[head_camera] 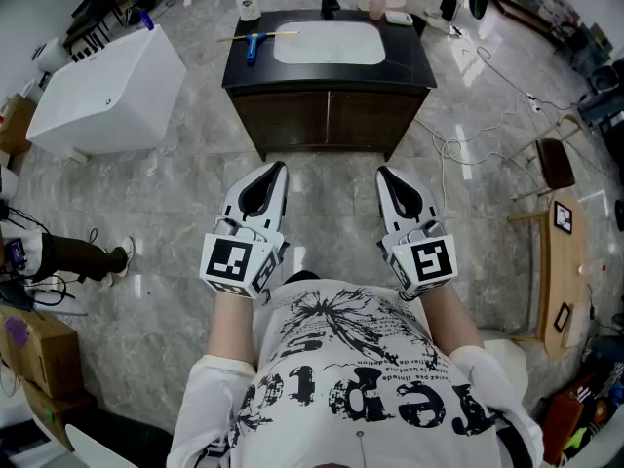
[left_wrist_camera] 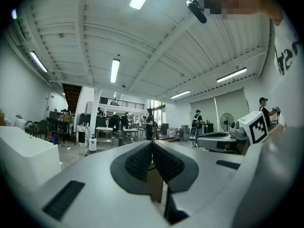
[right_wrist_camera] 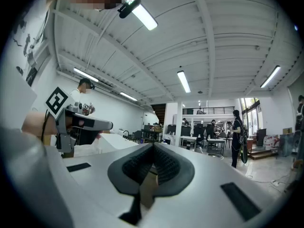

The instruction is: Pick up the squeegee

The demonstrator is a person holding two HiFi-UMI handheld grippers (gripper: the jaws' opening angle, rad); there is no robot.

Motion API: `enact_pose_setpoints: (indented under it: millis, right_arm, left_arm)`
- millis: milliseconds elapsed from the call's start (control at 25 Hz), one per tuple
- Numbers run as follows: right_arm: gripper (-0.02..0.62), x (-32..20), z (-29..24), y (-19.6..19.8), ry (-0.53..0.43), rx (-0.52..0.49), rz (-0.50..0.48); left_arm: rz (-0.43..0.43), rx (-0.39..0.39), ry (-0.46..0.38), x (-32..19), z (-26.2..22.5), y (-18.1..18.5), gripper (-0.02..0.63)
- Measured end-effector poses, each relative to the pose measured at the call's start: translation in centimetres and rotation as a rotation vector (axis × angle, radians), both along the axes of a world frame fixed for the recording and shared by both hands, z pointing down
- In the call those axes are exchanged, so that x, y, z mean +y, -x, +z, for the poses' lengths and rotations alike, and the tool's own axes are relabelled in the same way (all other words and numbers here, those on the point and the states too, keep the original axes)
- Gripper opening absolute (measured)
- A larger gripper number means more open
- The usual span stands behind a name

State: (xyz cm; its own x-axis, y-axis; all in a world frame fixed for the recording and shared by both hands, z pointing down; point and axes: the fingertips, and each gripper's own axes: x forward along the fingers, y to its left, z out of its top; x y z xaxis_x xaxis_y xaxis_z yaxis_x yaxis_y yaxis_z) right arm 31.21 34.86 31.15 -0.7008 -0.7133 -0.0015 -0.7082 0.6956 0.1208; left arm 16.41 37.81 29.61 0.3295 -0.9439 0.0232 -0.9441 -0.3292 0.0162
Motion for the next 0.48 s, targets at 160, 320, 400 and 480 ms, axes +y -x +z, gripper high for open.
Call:
enact_pose_setpoints:
  millis: [160,320,400,480]
  right_arm:
    - [0.012,-0.23,-0.49,-0.59,-0.012,-0.006,0.017]
    - [0.012,-0.42,-0.2,-0.72,-0.001,-0.011,0.016]
    - [0.012,-0.49,0.13,-0.59,0.004,-0.01,0.004]
    - [0.012,-0.68,0.48,-0.43,0.023,-0.016,-0.009]
  left_arm:
    - [0.007,-0.002,0.001,0.05,-0.35,-0.47,0.014]
    - [0.007,-0.005,0.001,-0.04,-0.26,-0.69,0.015]
    - [0.008,-0.009,0.008,-0.15,-0.02,-0.78,0.015]
    - [0.003,-0.009,0.019,-0.41,0.36,-0.8,0.015]
